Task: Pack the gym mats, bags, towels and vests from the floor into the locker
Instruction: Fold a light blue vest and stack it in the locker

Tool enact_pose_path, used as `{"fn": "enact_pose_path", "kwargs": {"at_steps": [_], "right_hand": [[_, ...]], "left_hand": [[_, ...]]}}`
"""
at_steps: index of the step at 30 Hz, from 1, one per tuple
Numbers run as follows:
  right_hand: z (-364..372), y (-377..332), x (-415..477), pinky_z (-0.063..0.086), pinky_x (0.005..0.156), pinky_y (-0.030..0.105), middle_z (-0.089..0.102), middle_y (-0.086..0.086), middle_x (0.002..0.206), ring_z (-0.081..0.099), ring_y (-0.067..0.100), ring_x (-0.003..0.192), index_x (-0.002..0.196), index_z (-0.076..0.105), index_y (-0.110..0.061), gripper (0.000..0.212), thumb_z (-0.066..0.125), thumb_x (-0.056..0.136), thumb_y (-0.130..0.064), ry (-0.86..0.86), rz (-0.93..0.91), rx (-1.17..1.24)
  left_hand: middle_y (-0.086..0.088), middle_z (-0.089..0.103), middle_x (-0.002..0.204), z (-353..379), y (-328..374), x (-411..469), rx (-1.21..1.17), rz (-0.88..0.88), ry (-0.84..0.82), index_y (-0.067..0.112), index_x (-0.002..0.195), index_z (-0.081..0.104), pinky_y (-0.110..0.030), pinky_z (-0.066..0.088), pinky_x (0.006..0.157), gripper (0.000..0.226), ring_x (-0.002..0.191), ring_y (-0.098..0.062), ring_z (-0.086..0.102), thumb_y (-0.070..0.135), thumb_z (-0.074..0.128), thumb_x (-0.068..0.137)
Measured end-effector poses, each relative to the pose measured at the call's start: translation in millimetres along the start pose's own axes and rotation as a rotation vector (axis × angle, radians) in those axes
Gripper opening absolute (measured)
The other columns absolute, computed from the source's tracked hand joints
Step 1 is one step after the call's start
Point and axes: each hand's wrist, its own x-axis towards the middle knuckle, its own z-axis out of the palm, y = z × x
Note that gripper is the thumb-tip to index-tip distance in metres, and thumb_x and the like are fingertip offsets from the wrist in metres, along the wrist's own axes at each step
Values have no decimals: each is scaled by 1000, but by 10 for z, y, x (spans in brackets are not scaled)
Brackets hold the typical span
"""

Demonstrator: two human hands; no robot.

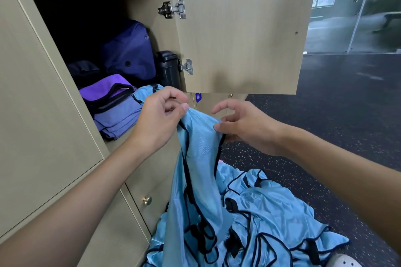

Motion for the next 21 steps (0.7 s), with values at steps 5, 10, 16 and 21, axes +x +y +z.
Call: {"fn": "enact_pose_path", "kwargs": {"at_steps": [5, 10, 16, 21], "right_hand": [[67, -49, 16, 50, 52, 24, 53, 9, 77, 56, 9, 56, 94, 59, -12, 15, 60, 94, 3, 166, -68, 82], [78, -53, 49, 50, 54, 23, 59, 5, 75, 56, 11, 59, 82, 63, -12, 18, 62, 94, 2, 285, -64, 176], [16, -133, 75, 57, 75, 29, 63, 13, 97, 65, 19, 80, 103, 67, -8, 19, 64, 90, 5, 302, -69, 341], [80, -148, 4, 55, 77, 33, 69, 11, 103, 63, 18, 82, 134, 45, -25, 61, 71, 85, 3, 88, -72, 185]], "left_hand": [[13, 65, 97, 58, -15, -135, 121, -20, -258, 32, 92, 63, -14, 49, 71, 22, 89, 4, 64, 27, 82, 81], [11, 67, 74, 148, -1, -209, 95, -26, -294, 16, 85, 60, -24, 54, 68, 21, 70, -8, 66, 10, 80, 81], [-4, 72, 76, 127, 56, -152, 110, 26, -184, 14, 81, 71, -27, 51, 66, 11, 66, -8, 61, 7, 72, 89], [-14, 69, 78, 20, 197, 23, 45, 122, 44, 10, 83, 72, -28, 46, 59, 10, 66, -11, 54, 8, 68, 92]]}}
